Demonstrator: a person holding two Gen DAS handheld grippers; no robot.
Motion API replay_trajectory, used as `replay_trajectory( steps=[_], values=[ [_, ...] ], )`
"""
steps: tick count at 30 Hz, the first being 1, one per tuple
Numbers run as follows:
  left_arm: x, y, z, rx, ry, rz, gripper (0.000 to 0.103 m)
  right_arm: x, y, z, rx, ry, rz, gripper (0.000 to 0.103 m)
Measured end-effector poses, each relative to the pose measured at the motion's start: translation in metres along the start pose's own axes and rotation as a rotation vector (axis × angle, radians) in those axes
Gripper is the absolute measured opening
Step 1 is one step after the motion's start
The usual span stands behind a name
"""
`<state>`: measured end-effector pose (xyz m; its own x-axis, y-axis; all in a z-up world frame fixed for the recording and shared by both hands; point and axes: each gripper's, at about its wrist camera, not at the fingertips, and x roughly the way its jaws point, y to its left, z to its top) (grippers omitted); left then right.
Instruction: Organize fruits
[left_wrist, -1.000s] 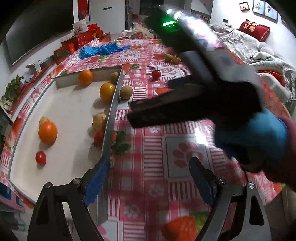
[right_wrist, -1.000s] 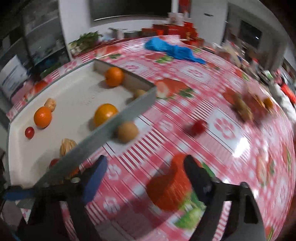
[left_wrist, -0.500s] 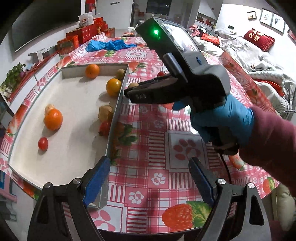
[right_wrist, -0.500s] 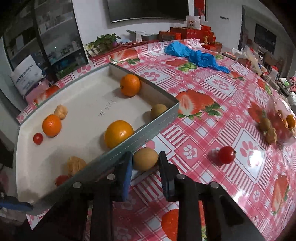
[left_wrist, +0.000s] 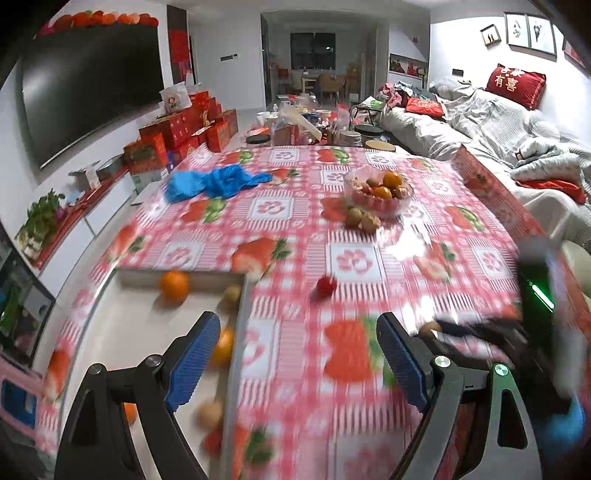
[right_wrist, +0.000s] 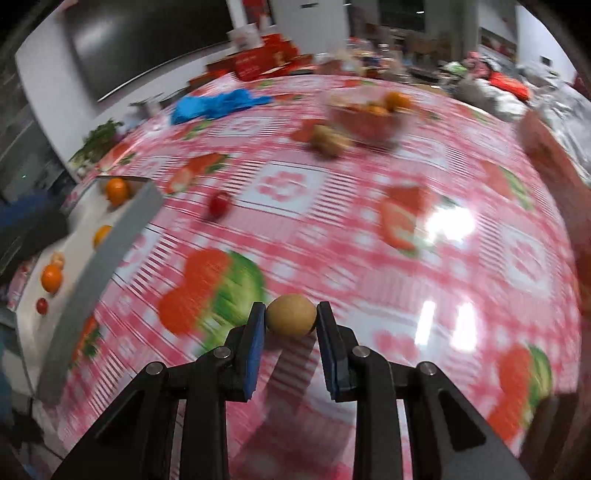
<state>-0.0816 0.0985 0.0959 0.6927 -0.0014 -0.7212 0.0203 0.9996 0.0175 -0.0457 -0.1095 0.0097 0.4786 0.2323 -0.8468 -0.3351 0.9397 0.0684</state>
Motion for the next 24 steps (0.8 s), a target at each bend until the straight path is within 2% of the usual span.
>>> replay_trajectory(
  steps=[4,10,11,13,17,19,21,24],
  values=[
    [0.059,-0.024,0.015,0.032,0.078,-0.001,0.088,-0.014,-0.015,-0.016,0.040,-0.025,-0.032,0.030],
    [0.104,-0.039,0.014,0.046,0.128,0.042,0.086,-0.028,-0.031,-0.032,0.072,-0.056,-0.061,0.030],
    [0.110,-0.038,0.015,0.032,0.135,0.045,0.082,-0.030,-0.033,-0.034,0.074,-0.060,-0.068,0.030],
    [0.122,-0.038,0.015,0.015,0.172,0.032,0.060,-0.032,-0.036,-0.037,0.081,-0.064,-0.074,0.030],
    [0.133,-0.037,0.016,-0.011,0.169,0.009,0.042,-0.032,-0.044,-0.041,0.100,-0.061,-0.094,0.031],
    [0.131,-0.040,0.014,-0.001,0.167,-0.019,0.025,-0.030,-0.046,-0.043,0.109,-0.055,-0.100,0.031],
    [0.125,-0.045,0.009,0.029,0.160,0.002,0.025,-0.031,-0.045,-0.044,0.105,-0.064,-0.108,0.031],
    [0.107,-0.044,-0.009,0.022,0.154,-0.004,0.025,-0.031,-0.043,-0.046,0.100,-0.074,-0.117,0.031]
  ],
)
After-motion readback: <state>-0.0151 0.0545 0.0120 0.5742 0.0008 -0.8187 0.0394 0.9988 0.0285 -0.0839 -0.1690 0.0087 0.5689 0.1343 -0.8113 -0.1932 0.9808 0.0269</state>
